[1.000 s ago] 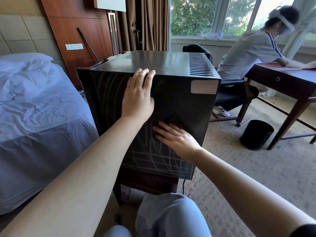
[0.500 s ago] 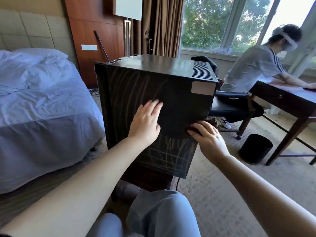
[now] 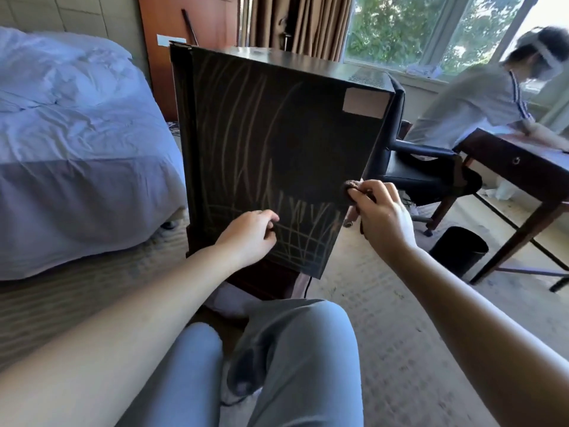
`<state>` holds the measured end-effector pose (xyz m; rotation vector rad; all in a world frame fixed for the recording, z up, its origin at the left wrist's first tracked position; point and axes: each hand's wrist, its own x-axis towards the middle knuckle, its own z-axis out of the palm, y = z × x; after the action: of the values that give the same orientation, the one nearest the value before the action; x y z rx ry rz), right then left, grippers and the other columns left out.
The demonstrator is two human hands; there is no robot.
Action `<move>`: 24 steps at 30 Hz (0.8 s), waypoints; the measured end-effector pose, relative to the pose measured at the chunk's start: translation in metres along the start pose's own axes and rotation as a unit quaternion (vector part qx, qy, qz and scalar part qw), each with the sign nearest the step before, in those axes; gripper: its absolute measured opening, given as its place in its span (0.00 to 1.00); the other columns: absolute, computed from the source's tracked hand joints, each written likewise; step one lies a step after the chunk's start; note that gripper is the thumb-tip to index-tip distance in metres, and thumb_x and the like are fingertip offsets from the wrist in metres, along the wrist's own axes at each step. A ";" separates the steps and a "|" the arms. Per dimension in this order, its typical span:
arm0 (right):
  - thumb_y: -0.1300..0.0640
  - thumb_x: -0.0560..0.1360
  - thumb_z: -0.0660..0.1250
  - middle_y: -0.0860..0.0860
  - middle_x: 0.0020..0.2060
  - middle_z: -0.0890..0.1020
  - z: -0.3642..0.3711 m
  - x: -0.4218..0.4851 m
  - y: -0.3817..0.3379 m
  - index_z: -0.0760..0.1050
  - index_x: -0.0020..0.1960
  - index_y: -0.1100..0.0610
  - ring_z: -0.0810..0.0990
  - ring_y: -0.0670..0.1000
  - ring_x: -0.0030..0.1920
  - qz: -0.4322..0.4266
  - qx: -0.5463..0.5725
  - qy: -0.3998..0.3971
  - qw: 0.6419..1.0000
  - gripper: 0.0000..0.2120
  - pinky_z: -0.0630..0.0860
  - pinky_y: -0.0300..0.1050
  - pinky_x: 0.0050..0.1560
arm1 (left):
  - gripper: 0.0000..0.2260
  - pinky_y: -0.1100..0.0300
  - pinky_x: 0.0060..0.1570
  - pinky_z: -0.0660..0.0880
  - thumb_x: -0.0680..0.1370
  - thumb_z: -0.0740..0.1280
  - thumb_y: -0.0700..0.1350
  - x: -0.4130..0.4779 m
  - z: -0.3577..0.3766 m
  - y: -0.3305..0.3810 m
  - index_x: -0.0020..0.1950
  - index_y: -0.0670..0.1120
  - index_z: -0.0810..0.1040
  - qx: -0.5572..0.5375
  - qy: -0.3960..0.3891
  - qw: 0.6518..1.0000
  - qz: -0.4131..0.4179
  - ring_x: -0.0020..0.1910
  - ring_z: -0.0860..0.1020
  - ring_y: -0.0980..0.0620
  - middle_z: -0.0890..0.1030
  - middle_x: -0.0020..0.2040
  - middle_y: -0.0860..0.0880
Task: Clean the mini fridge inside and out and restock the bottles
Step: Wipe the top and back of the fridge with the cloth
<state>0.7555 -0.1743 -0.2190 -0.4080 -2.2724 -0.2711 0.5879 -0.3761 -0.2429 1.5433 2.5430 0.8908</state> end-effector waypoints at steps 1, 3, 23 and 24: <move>0.64 0.73 0.71 0.54 0.55 0.76 0.003 0.005 -0.001 0.78 0.60 0.57 0.70 0.56 0.55 0.010 0.004 0.024 1.000 0.16 0.80 0.53 0.40 | 0.15 0.58 0.59 0.71 0.78 0.63 0.43 -0.002 0.006 -0.004 0.66 0.47 0.74 0.001 0.007 1.000 0.002 0.60 0.74 0.51 0.78 0.59 0.51; 0.63 0.74 0.69 0.54 0.58 0.75 0.009 0.021 -0.003 0.77 0.62 0.58 0.69 0.55 0.56 0.023 0.008 0.084 0.996 0.16 0.79 0.52 0.42 | 0.15 0.61 0.59 0.69 0.78 0.63 0.43 -0.003 0.017 -0.008 0.65 0.47 0.74 -0.008 0.020 1.000 -0.013 0.60 0.74 0.52 0.77 0.59 0.51; 0.72 0.66 0.72 0.52 0.49 0.80 0.161 -0.125 -0.002 0.83 0.53 0.57 0.68 0.54 0.48 0.078 0.034 -0.125 0.988 0.19 0.79 0.45 0.35 | 0.12 0.71 0.57 0.65 0.75 0.62 0.39 0.051 0.155 -0.050 0.57 0.42 0.77 -0.166 0.140 0.976 -0.002 0.56 0.75 0.54 0.79 0.55 0.50; 0.70 0.69 0.70 0.53 0.49 0.80 0.158 -0.123 -0.003 0.83 0.53 0.57 0.69 0.54 0.48 0.084 0.034 -0.107 0.990 0.16 0.79 0.47 0.34 | 0.13 0.68 0.57 0.67 0.75 0.62 0.40 0.048 0.159 -0.057 0.57 0.42 0.77 -0.156 0.127 0.980 -0.003 0.55 0.76 0.52 0.79 0.55 0.49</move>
<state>0.7246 -0.1518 -0.4155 -0.6132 -2.4300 -0.0662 0.5678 -0.2840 -0.3915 1.4048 2.4020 1.4892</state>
